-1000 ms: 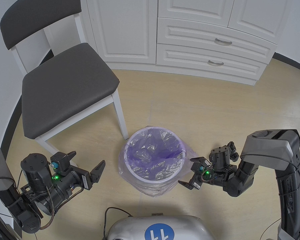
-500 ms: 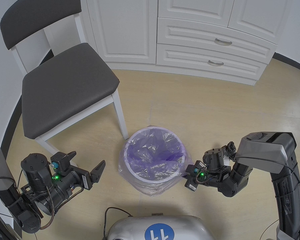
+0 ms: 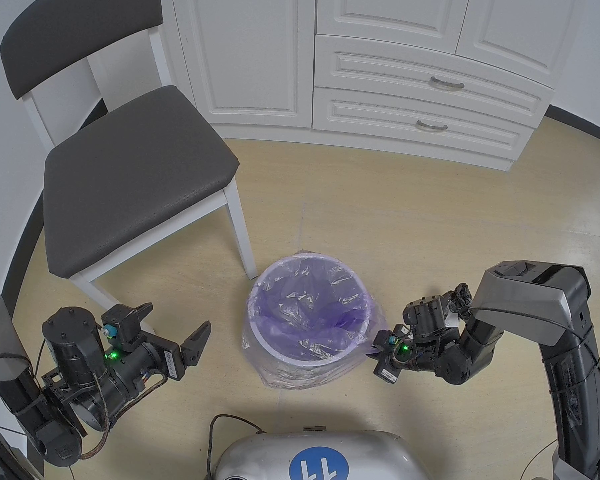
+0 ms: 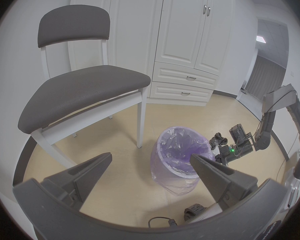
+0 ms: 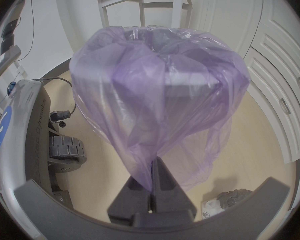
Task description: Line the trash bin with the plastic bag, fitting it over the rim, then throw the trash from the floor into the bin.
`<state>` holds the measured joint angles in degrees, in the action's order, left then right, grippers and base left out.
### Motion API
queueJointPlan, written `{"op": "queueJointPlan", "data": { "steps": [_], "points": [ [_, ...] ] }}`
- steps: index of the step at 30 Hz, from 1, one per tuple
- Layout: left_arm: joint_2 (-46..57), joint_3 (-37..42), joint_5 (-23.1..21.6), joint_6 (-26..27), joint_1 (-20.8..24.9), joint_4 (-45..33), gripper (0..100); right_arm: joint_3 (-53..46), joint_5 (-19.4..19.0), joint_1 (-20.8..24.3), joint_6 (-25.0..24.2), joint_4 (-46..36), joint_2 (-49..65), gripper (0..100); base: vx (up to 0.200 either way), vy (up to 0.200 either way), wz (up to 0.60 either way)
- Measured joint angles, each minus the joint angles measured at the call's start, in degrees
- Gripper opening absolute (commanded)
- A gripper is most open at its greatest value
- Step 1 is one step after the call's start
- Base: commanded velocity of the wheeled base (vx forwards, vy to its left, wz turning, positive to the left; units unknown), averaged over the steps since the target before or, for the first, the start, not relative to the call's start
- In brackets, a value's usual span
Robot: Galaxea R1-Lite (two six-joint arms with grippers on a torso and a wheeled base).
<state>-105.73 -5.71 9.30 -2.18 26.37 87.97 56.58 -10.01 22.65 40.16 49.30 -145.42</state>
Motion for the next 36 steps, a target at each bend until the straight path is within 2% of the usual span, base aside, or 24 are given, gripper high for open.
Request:
{"op": "queueJointPlan", "data": {
  "steps": [7, 8, 15, 23, 27, 30, 33, 36],
  "points": [
    [-0.15, 0.0, -0.02, 0.0, 0.0, -0.02, 100, 3.29, 2.84, -0.35, 3.17, -5.05, -0.15, 0, 0.0, 0.0, 0.0],
    [-0.17, 0.0, -0.02, 0.0, 0.0, -0.02, 100, 3.4, 2.88, -0.41, 3.91, -5.18, -0.13, 100, 0.0, 0.0, 0.0],
    [-0.45, 0.37, 0.05, 0.0, 0.44, -0.02, 100, 0.61, 2.62, -0.63, 4.51, -4.91, 1.87, 100, 0.0, 0.0, 0.0],
    [-1.3, 0.34, 0.06, -0.82, 2.93, -0.02, 100, -13.14, 2.32, -1.71, 3.41, 0.67, 10.75, 100, 0.0, 0.0, 0.0],
    [-2.49, -1.29, -0.02, -1.07, 3.64, -0.06, 100, -21.85, 2.24, -2.51, 0.4, 8.05, 15.21, 100, 0.0, 0.0, 0.0],
    [-4.17, -3.88, -0.09, -1.12, 4.22, -0.13, 100, -28.14, 2.18, -2.97, -3.57, 17.21, 18.08, 100, 0.0, 0.0, 0.0],
    [-6.51, -8.13, -0.09, -0.85, 4.96, -1.21, 100, -34.39, 2.27, -3.15, -7.86, 27.33, 20.29, 100, 0.0, 0.0, 0.0],
    [-9.02, -14.47, -0.09, -0.13, 5.74, -5.83, 100, -40.12, 2.55, -3.41, -12.06, 34.62, 21.83, 100, 0.0, 0.0, 0.0]
  ]
}}
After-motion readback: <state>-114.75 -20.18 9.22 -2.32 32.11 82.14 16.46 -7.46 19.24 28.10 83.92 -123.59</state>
